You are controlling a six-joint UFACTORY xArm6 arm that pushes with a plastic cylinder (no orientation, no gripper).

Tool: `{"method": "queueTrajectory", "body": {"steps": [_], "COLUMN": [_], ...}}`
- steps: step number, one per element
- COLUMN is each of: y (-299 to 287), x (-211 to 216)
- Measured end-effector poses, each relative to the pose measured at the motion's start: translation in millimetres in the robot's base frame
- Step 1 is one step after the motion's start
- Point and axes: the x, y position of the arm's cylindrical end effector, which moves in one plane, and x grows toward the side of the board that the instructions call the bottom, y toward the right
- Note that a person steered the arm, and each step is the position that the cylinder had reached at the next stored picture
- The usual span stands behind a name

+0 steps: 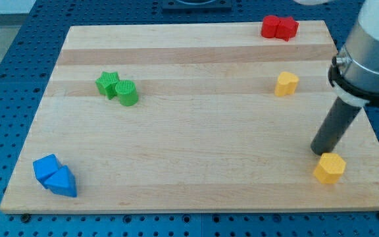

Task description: Move the yellow heart into the yellow hexagon

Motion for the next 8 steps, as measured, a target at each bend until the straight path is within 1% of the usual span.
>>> {"method": "queueTrajectory", "body": {"steps": [2, 3, 4, 5, 6, 7, 8], "y": [22.8, 7.3, -56.0, -69.3, -66.5, -84.2, -76.5], "x": [-114.1, -159.5, -151.3, -91.7, -73.4, -105.2, -117.1]}}
